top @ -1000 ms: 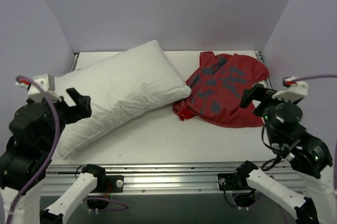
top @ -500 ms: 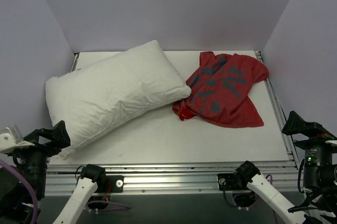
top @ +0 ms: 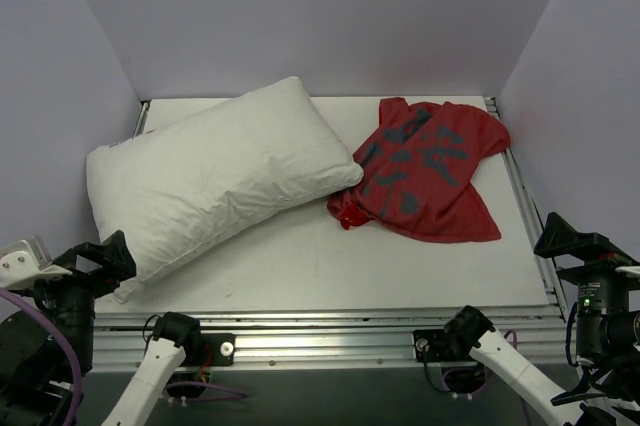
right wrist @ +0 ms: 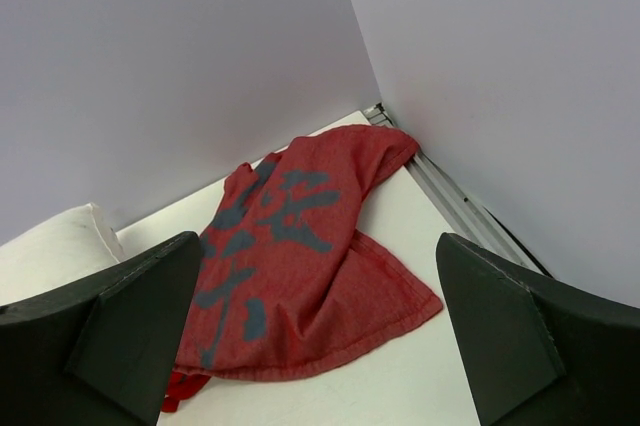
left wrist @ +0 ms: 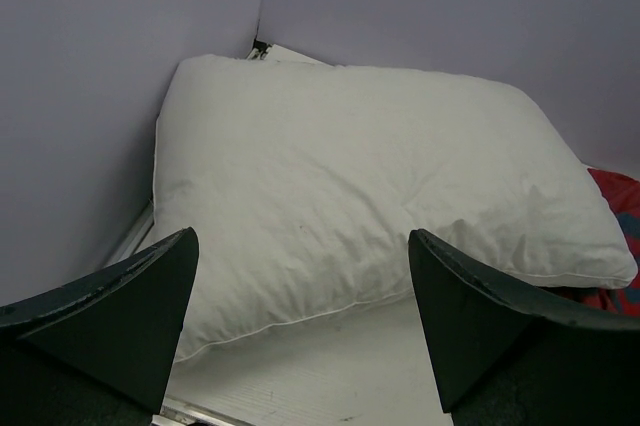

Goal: Remove the pillowcase from the pillow

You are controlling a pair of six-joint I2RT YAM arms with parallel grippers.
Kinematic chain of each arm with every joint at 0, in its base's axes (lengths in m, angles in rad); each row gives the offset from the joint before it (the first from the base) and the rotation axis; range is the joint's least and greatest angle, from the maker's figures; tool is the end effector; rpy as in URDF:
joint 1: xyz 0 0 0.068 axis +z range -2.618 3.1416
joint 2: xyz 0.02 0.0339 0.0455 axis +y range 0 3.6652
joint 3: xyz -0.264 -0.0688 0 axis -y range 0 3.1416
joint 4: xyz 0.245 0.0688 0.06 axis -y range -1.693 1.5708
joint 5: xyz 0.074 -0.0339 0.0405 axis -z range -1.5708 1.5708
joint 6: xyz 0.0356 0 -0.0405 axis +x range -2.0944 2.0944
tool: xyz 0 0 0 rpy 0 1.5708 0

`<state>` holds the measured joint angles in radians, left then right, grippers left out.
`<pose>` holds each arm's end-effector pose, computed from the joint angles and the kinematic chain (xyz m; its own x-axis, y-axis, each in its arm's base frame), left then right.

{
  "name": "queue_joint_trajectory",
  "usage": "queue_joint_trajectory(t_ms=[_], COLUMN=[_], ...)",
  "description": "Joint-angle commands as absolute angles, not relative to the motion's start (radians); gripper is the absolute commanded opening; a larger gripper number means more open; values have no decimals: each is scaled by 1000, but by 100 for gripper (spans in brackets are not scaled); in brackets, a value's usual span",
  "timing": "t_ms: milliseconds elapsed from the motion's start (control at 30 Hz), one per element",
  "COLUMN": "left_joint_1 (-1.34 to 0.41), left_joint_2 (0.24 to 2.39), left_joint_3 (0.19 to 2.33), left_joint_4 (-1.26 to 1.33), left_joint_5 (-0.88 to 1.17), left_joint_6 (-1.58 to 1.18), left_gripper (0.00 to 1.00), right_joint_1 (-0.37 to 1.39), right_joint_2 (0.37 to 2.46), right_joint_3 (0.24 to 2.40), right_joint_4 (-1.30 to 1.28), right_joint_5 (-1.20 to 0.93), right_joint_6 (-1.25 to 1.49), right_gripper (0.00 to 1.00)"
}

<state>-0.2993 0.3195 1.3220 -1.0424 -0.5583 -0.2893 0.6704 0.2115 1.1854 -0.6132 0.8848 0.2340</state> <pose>-0.0377 0.0314 0.4310 0.0364 -0.2645 -0.9637 -0.2560 0.9297 -0.2648 -0.0297 -0.0587 0.4394 0.3093 0.4327 -0.8468 0.1049 0.8695 0.4826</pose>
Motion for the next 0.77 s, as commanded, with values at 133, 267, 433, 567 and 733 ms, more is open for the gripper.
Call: queue_joint_trajectory(t_ms=[133, 267, 433, 567, 733], left_joint_1=[-296, -296, -296, -296, -296], left_joint_2=[359, 359, 360, 362, 364], left_joint_3=[1324, 1321, 1315, 1307, 1304], left_joint_4=[-1014, -1014, -1015, -1015, -1015], left_joint_5=[-572, -578, -578, -578, -581], left_joint_6=[-313, -311, -307, -305, -298], left_gripper=[94, 94, 94, 94, 94], right_joint_1=[693, 703, 712, 719, 730], right_joint_2=[212, 215, 219, 219, 222], right_joint_3=[1163, 1163, 1158, 1152, 1144], right_joint_4=[-609, -603, -601, -597, -597], right_joint_5=[905, 908, 910, 914, 923], right_joint_6=[245, 242, 247, 247, 252], right_gripper=[100, 100, 100, 100, 100])
